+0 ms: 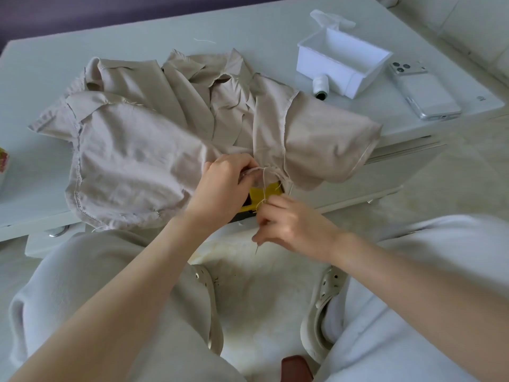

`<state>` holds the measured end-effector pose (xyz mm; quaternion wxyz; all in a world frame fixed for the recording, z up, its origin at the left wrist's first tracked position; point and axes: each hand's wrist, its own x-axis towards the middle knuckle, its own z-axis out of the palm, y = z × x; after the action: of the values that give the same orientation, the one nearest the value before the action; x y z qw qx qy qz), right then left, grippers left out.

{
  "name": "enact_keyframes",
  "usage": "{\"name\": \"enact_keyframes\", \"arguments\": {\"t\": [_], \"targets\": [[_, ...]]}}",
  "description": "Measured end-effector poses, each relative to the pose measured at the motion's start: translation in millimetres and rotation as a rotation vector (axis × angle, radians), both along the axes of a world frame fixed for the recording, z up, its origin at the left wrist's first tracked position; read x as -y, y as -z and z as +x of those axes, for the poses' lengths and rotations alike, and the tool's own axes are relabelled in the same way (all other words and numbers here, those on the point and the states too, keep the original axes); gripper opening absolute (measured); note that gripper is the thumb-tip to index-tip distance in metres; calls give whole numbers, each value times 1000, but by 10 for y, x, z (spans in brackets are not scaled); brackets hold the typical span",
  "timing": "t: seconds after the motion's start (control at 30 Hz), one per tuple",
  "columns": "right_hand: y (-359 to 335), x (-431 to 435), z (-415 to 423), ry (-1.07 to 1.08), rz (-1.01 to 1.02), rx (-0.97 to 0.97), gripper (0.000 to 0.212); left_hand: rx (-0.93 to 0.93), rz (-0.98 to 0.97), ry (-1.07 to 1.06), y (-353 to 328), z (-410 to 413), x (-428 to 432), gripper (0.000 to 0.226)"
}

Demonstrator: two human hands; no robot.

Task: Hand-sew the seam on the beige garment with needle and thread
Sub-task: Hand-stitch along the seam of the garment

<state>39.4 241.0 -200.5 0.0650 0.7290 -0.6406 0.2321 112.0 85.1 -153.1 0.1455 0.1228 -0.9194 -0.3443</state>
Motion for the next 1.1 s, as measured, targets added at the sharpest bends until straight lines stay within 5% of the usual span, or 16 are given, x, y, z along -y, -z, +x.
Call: {"name": "enact_keyframes", "arguments": {"t": [0.3,0.47,0.63,0.9,1.1], "targets": [[296,-155,19,-27,279,94,4,0,14,-16,-52,-8,-26,14],[378,-294,44,126,789,201,19,-8,34,-13,-49,-9,-20,15],[403,-453,-9,225,991,287,30,-10,48,-23,-60,-26,-40,15],[437,-775,-100,406,877,328,25,-11,-5,-27,-117,-43,-120,16],[239,-779,-104,584,178,545,18,28,-31,-35,-111,-45,-158,18]]}}
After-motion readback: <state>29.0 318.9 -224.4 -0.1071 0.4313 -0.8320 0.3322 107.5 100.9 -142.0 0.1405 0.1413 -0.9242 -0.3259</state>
